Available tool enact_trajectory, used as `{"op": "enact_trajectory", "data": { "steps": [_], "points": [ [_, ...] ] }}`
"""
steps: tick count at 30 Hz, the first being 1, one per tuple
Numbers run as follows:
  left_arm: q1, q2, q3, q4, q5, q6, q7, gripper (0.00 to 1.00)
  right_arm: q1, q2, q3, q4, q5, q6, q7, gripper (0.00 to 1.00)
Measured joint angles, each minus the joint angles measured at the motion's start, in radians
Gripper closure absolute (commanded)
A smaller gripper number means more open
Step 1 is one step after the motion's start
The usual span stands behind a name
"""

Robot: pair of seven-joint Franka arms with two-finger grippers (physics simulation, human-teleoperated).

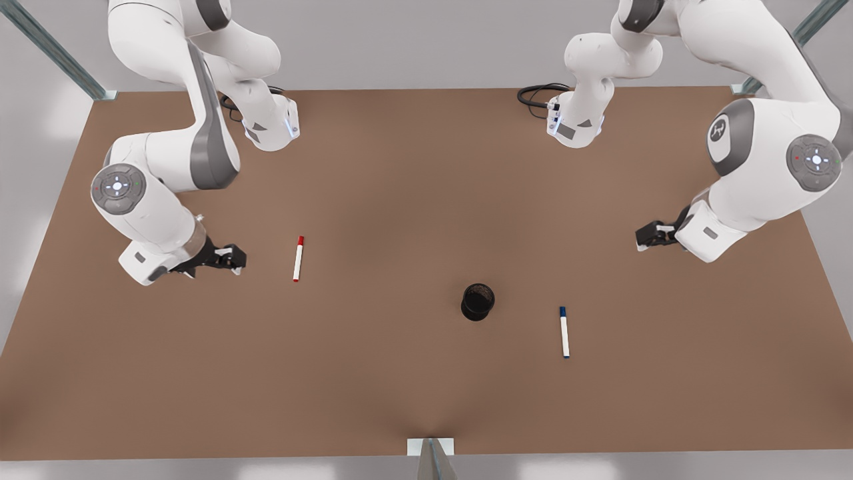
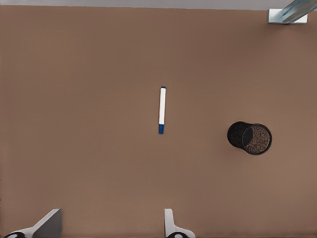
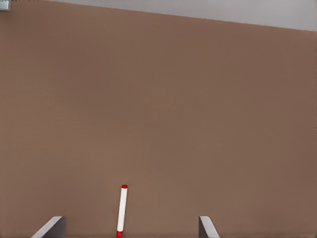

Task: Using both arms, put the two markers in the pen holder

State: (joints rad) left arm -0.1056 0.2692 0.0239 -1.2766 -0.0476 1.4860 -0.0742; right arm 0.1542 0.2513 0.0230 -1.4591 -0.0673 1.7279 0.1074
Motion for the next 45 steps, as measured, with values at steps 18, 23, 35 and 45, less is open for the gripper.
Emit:
{"op": "enact_trajectory", "data": {
  "steps": [18,23,35,45],
  "points": [
    [-0.120,0.315,0.004,-0.322,-0.008,0.697,-0.194,0.00,-0.005,0.097,0.093,-0.607,0.043,0.489,0.107,0.00],
    [-0.119,0.327,0.005,-0.321,0.021,0.754,-0.237,0.00,-0.010,0.129,0.095,-0.682,0.046,0.634,0.145,0.05],
    [-0.118,0.450,0.004,-0.298,0.046,0.869,-0.275,0.03,-0.013,0.209,0.094,-0.683,0.045,0.806,0.201,0.35],
    [-0.117,0.596,0.004,-0.126,0.051,0.827,-0.260,0.03,-0.020,0.174,0.095,-0.742,0.045,0.838,0.227,0.36]
  ]
}}
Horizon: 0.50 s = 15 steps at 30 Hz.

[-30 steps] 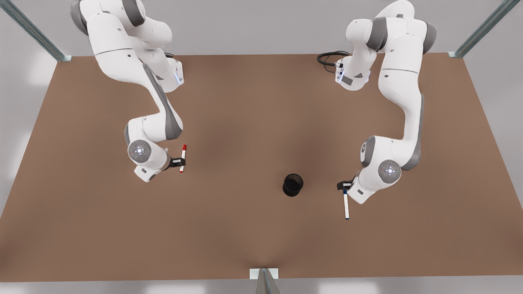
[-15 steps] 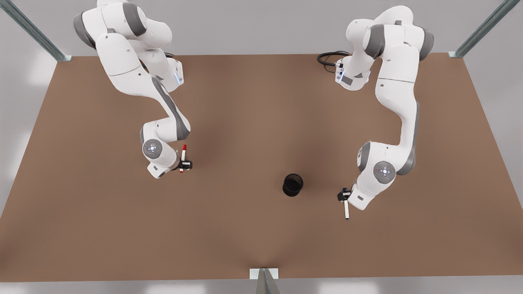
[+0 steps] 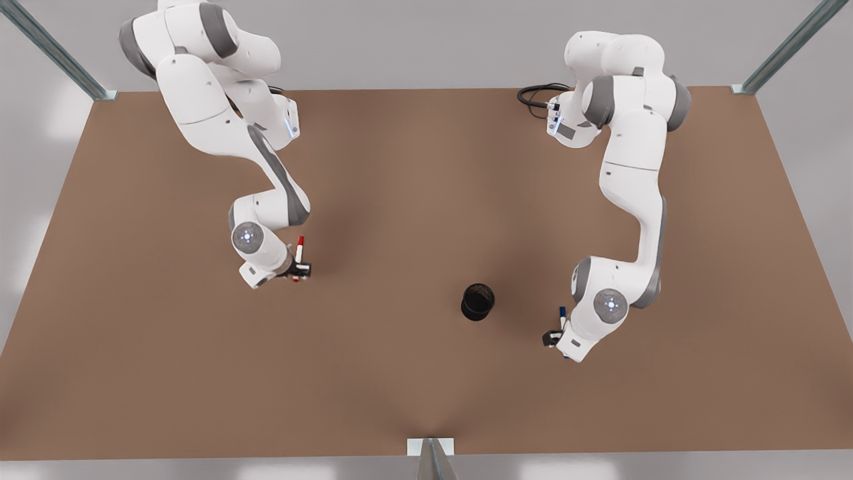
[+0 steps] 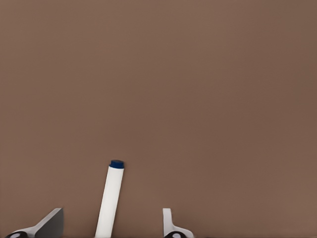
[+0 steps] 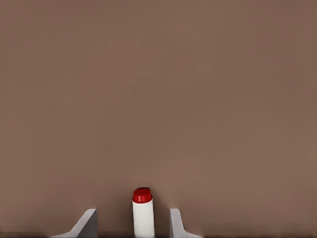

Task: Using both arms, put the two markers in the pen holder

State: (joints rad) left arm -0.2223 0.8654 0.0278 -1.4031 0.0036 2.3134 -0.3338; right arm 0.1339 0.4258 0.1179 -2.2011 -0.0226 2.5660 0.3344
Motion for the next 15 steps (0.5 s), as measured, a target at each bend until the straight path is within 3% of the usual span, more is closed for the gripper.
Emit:
{"op": "enact_trajectory", "data": {
  "steps": [2,3,5,8,12,15],
  "points": [
    [0.004,0.004,0.001,0.004,-0.002,-0.017,0.011,0.06,0.000,-0.007,0.000,-0.016,0.000,0.002,0.004,0.36],
    [0.007,0.005,0.001,0.004,-0.002,-0.024,0.018,0.18,0.000,-0.011,0.001,-0.022,0.000,0.003,0.005,0.36],
    [0.013,0.008,0.001,0.004,-0.001,-0.035,0.033,0.30,0.000,-0.015,0.004,-0.032,0.000,0.005,0.008,0.36],
    [0.020,0.028,0.001,0.016,0.000,-0.049,0.056,0.32,0.001,-0.009,0.006,-0.042,-0.001,0.007,0.012,0.36],
    [0.022,0.037,0.001,0.025,0.002,-0.061,0.083,0.50,0.003,-0.005,0.006,-0.043,-0.002,0.008,0.016,0.48],
    [0.021,0.038,0.001,0.026,0.002,-0.066,0.100,0.50,0.006,0.004,0.006,-0.042,-0.002,0.009,0.019,0.49]
  ]
}}
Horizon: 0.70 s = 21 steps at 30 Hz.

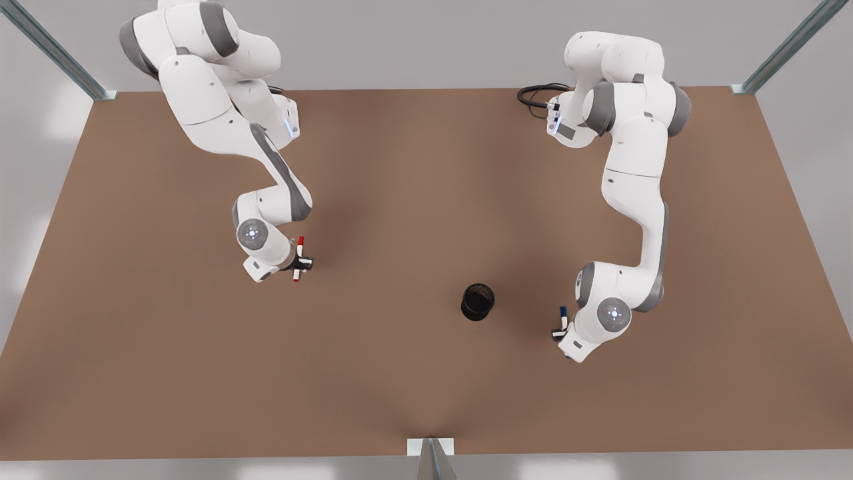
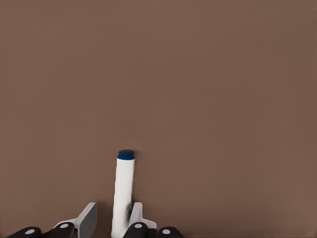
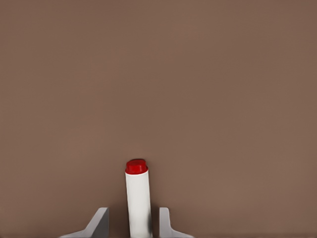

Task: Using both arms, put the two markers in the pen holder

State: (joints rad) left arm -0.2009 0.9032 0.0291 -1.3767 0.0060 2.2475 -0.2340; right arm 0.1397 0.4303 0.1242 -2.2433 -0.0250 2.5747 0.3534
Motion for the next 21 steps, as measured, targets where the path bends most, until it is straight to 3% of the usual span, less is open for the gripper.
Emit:
{"op": "enact_trajectory", "data": {
  "steps": [6,8,15,21],
  "points": [
    [-0.002,0.002,0.000,0.000,0.000,-0.004,0.026,0.54,-0.001,0.000,0.000,0.000,-0.002,0.011,0.003,0.63],
    [-0.002,0.003,0.000,0.001,0.001,-0.005,0.033,0.59,-0.002,-0.001,0.000,0.000,-0.002,0.012,0.004,0.68],
    [-0.002,0.003,0.000,0.002,0.006,-0.005,0.047,0.77,0.003,0.001,0.000,0.000,-0.002,0.012,0.005,0.66],
    [-0.006,-0.011,-0.001,0.018,0.012,-0.019,0.046,0.79,0.003,0.004,0.000,-0.001,-0.003,0.010,0.007,0.66]
  ]
}}
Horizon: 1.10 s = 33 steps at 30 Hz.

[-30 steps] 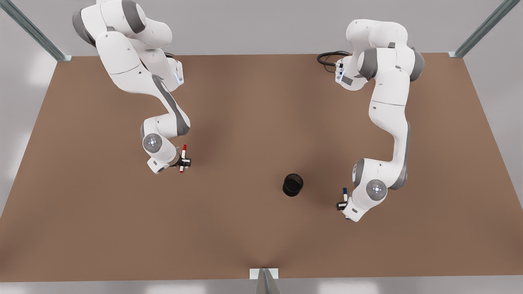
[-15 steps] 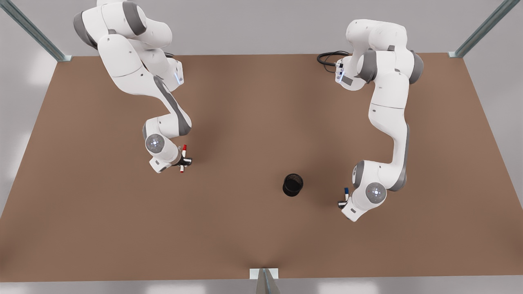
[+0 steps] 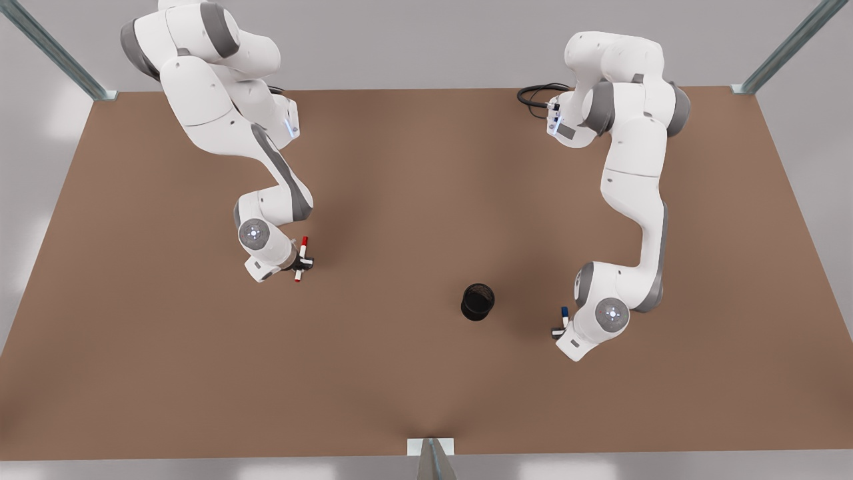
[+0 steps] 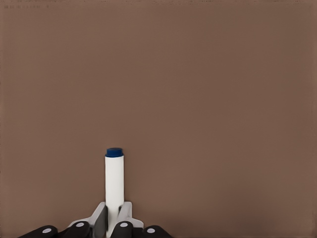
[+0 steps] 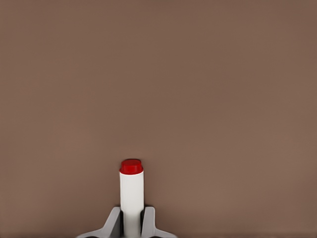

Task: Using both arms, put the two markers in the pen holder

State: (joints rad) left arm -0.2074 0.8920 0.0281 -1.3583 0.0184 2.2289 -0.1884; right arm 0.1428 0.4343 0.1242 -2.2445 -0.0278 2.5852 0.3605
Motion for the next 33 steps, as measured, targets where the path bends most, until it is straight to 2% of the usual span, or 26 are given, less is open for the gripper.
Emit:
{"op": "enact_trajectory", "data": {
  "steps": [8,10,12,16,20,27,33],
  "points": [
    [-0.042,-0.266,-0.027,0.017,-0.044,-0.221,-0.008,0.79,0.001,0.001,0.000,-0.001,0.001,0.000,0.001,0.68],
    [-0.046,-0.300,-0.089,0.020,-0.073,-0.282,-0.009,0.79,0.002,-0.005,0.002,0.000,0.003,-0.003,-0.001,0.73],
    [-0.049,-0.306,-0.155,0.032,-0.089,-0.296,-0.011,0.79,0.003,-0.022,0.008,0.006,0.004,-0.008,-0.003,0.73],
    [-0.049,-0.259,-0.250,0.057,-0.129,-0.159,0.001,0.79,0.002,-0.087,0.036,0.067,0.005,-0.048,-0.008,0.73],
    [-0.049,-0.241,-0.263,0.060,-0.216,0.020,0.083,0.79,0.005,-0.103,0.074,0.220,-0.004,-0.109,-0.018,0.73],
    [-0.045,-0.224,-0.296,-0.115,-0.652,0.277,0.489,0.79,0.117,-0.025,0.099,0.545,-0.044,-0.154,-0.031,0.73],
    [0.004,-0.259,-0.298,-0.235,-0.871,0.353,0.900,0.79,0.187,0.041,0.100,0.681,-0.053,-0.142,-0.039,0.73]
  ]
}}
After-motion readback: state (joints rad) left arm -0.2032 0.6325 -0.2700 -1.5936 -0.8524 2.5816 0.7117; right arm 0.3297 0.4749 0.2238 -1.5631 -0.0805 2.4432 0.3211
